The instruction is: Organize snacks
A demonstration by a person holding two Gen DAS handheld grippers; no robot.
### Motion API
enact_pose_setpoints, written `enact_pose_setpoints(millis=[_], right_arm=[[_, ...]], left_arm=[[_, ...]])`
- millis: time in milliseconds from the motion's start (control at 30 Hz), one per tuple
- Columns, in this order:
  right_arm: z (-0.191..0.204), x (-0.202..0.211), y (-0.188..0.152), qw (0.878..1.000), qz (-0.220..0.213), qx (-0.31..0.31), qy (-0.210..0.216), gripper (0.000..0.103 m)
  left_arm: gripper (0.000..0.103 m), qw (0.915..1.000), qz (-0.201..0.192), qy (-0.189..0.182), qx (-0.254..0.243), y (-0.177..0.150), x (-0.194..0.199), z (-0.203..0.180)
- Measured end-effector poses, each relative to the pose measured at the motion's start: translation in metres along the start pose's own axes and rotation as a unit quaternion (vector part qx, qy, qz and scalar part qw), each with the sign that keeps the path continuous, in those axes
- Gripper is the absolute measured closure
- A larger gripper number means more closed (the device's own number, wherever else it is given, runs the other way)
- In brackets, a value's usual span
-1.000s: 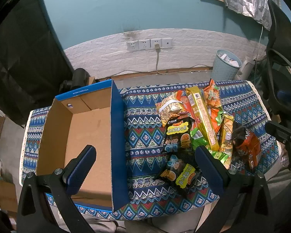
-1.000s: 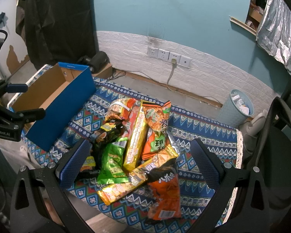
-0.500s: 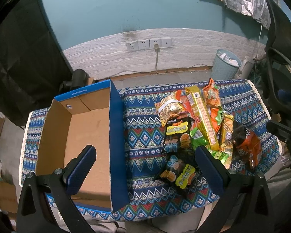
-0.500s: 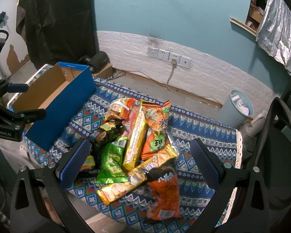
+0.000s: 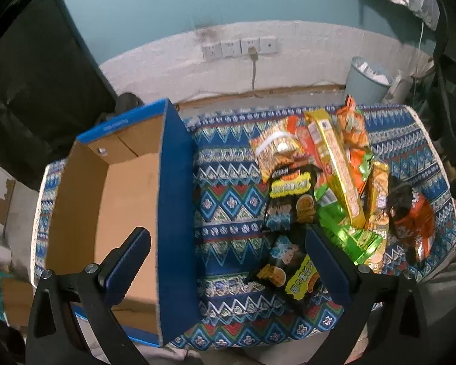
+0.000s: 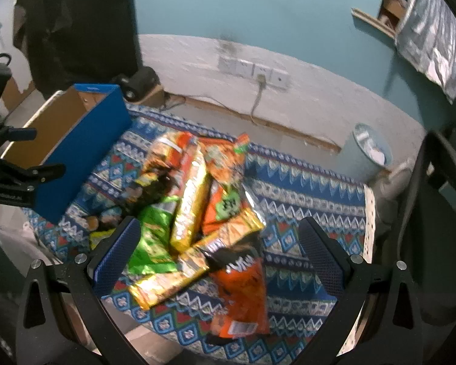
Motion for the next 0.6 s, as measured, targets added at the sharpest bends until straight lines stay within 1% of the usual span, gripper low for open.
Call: enact_pose_setpoints(millis=[133, 267, 367, 467, 600], right_arm=[[-0.016, -0.011, -0.017, 0.999, 0.026, -0.021, -0.004, 0.002], [-0.031, -0.024, -0.037, 0.998, 0.057, -0.037, -0.015, 0.002], [-0.041, -0.036, -0.054, 0.995, 0.082, -0.050, -0.018, 0.002], [-0.046, -0.046, -0.067, 0.993, 0.098, -0.058, -0.013, 0.002], [-0.045, -0.058, -0.081, 0.992, 0.118, -0.042, -0.018, 0.002]], left_arm=[[0.000, 0.9993, 0.036, 0.008, -0.001, -0.014, -0.018, -0.011], [0.000, 0.9970, 0.077, 0.005, 0.010, -0.030, -0.039, -0.024], [0.000, 0.9956, 0.090, 0.014, 0.018, -0.037, -0.049, -0.031], [0.000, 0.9941, 0.105, 0.015, 0.021, -0.043, -0.057, -0.040], [0.000, 0.9915, 0.122, 0.017, 0.043, -0.049, -0.072, -0.044]])
Point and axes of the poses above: each gripper's, at about its wrist camera, not at the fingertips, and x roughly against the way its jaws point, z to its left, y to its top, the point moved 4 cm from there along -x, roughly the way its jaws point, and after that the axes turned 11 degrees about -z, right-handed, at the moved point
